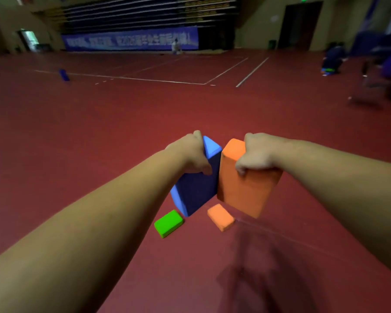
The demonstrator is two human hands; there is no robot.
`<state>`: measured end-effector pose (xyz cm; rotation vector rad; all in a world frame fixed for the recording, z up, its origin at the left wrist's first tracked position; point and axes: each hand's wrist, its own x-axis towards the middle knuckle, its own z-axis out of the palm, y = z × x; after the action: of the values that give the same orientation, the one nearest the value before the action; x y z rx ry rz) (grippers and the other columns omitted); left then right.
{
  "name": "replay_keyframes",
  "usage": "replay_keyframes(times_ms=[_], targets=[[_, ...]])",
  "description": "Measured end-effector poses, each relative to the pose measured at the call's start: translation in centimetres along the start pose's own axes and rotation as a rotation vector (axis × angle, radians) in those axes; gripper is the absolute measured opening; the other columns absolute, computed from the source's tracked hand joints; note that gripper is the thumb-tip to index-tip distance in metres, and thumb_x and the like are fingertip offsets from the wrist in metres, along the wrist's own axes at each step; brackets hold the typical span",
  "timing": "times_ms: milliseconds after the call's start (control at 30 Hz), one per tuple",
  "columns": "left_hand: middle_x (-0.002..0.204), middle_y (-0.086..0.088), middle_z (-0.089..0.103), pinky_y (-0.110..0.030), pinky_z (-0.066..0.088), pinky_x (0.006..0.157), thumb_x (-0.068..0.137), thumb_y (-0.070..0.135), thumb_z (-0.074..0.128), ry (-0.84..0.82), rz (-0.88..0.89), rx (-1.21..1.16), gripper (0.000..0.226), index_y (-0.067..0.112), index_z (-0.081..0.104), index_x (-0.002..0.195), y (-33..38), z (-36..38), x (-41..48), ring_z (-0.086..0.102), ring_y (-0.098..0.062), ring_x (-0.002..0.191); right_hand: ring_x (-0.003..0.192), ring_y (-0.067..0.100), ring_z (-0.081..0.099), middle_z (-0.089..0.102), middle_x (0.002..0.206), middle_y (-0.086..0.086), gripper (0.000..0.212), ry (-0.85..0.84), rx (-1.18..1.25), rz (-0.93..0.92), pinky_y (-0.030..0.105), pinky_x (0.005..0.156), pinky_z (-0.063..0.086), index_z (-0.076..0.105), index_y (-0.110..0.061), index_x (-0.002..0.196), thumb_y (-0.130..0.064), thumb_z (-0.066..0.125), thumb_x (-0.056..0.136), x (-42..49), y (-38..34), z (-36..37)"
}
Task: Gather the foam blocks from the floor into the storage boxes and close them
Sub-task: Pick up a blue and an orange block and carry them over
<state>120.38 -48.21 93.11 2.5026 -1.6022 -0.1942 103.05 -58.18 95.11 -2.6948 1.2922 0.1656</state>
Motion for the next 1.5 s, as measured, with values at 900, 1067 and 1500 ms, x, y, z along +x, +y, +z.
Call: replay_keyframes(times_ms=[900,1067,1500], targets=[[0.105,0.001,0.050,-0.043,0.051,0.077,0.063,0.052,0.089,-0.187,0.873,0.220,0.076,0.020,0.038,0.108,71.9,19.7,19.1,0.056,-0.031,0.094,0.092,0.033,0.061,0.054,0.102,0.007,0.073,0.091,0.248,0.801,0.041,0.079,0.057,0.039,-0.017,0.112,-0.057,0.081,0.067,-13.6,69.5,3.7],[0.111,-0.001,0.055,-0.040,0.045,0.072,0.062,0.051,0.088,-0.188,1.091,0.244,0.074,0.020,0.038,0.107,82.5,23.3,16.9,0.060,-0.031,0.098,0.095,0.034,0.062,0.057,0.106,0.010,0.076,0.078,0.276,0.984,0.042,0.082,0.058,0.042,-0.016,0.112,-0.061,0.081,0.066,-20.2,75.9,5.5],[0.131,-0.009,0.058,-0.044,0.053,0.089,0.063,0.053,0.088,-0.291,1.620,0.222,0.087,0.016,0.043,0.128,108.6,31.7,11.0,0.062,-0.035,0.117,0.117,0.037,0.062,0.063,0.129,0.021,0.081,0.113,0.331,1.547,0.031,0.077,0.044,0.053,-0.003,0.130,-0.054,0.083,0.075,-33.3,89.2,7.8]])
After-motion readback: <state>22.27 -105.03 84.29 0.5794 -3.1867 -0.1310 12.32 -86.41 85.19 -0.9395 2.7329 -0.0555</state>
